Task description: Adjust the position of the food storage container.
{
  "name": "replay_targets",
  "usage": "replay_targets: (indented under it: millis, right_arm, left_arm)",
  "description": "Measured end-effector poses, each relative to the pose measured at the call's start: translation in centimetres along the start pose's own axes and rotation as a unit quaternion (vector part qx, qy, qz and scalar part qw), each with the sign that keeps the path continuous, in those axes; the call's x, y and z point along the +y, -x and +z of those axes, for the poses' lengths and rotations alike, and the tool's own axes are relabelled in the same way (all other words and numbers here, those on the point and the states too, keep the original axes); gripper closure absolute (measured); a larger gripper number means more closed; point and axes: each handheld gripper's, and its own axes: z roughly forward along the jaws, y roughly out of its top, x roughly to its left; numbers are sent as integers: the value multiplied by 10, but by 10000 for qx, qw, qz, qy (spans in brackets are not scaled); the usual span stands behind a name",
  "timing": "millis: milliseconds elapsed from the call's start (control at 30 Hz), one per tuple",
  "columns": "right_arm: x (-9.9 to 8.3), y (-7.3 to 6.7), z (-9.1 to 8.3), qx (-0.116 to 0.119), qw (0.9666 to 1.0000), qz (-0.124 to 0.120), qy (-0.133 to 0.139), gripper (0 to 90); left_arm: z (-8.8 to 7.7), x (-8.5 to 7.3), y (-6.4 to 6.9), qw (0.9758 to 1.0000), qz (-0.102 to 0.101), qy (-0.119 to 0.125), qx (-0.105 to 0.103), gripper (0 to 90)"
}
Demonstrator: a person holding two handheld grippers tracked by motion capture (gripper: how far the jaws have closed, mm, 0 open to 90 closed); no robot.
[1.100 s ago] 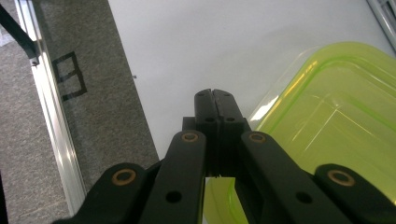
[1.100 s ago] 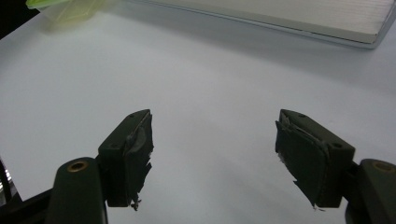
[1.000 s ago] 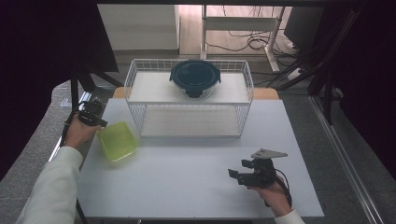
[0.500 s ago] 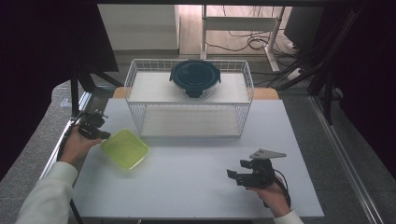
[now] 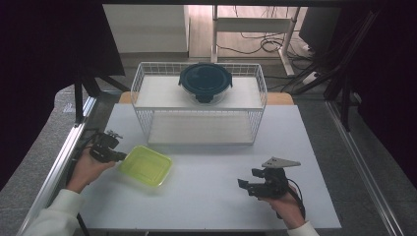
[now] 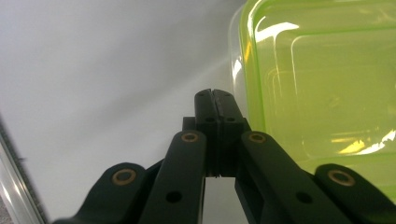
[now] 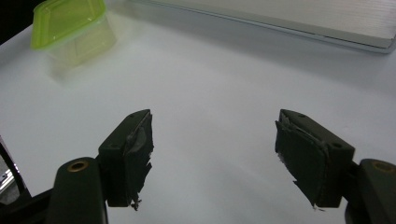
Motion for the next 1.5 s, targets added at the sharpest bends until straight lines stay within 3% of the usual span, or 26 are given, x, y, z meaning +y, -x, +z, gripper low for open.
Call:
replay_targets:
  millis: [67,267,400,633,667,767,933,1133,1500]
  right_arm:
    - [0,0,0,-3,10000,5,-4,276]
    - [-1,0,0,-22,10000,20,-11,276]
    - [-1,1,-1,-32,10000,22,4,277]
    - [-1,1,0,-43,10000,36,-21,278]
    - [-1,1,0,-51,10000,45,-32,278]
    - [-1,1,0,-57,10000,51,-20,278]
    - [-1,2,0,-58,10000,56,-16,279]
    - [-1,2,0,-50,10000,67,-23,279]
    - [-1,3,-2,-58,9999,89,-1,279]
  left_arm:
    - [-1,-1,14,10000,66,-36,11,900]
    - [-3,-6,35,9998,137,-15,-159,900]
    - [-3,-7,44,9996,213,-41,-204,900]
    - [1,-14,61,9986,235,31,-480,900]
    - [2,-14,66,9979,224,51,-598,900]
    - [3,-14,71,9975,271,55,-655,900]
    - [3,-10,91,9953,404,152,-868,900]
    - [9,-3,112,9926,644,137,-1020,900]
    - [20,11,135,9894,839,134,-1179,900]
